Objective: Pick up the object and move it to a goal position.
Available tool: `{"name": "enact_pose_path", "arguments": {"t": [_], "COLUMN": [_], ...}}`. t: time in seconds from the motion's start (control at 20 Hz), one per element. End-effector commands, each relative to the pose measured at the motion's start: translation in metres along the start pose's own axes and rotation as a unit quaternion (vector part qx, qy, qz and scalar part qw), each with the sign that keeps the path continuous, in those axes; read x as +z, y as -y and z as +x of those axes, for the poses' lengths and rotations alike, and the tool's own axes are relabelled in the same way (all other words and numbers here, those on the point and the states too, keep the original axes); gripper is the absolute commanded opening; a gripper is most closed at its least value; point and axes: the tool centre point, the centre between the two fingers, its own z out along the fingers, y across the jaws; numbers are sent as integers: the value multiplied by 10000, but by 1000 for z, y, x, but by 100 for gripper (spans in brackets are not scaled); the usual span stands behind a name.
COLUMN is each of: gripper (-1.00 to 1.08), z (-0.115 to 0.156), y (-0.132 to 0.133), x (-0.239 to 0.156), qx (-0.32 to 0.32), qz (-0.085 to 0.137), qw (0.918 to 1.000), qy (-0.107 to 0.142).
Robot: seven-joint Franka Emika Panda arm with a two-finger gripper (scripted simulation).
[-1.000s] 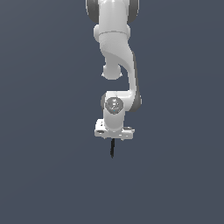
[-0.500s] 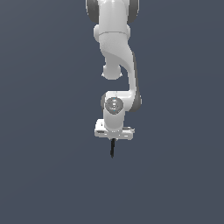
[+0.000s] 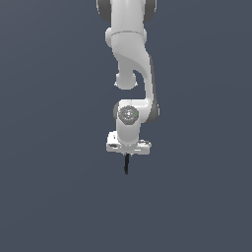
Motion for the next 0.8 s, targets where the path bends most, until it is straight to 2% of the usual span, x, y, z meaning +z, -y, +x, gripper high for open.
{"name": "enact_pose_path", "arguments": {"t": [0.0,0.3,0.75], "gripper": [-100,-100,-100], "z": [-5,-26,-72], "y": [0,-1,-2], "x": [-7,-32,-88], "qx": [0,0,0], "qz": [1,1,1], "qw": [10000,10000,10000], "qy": [-5,-5,-5]}}
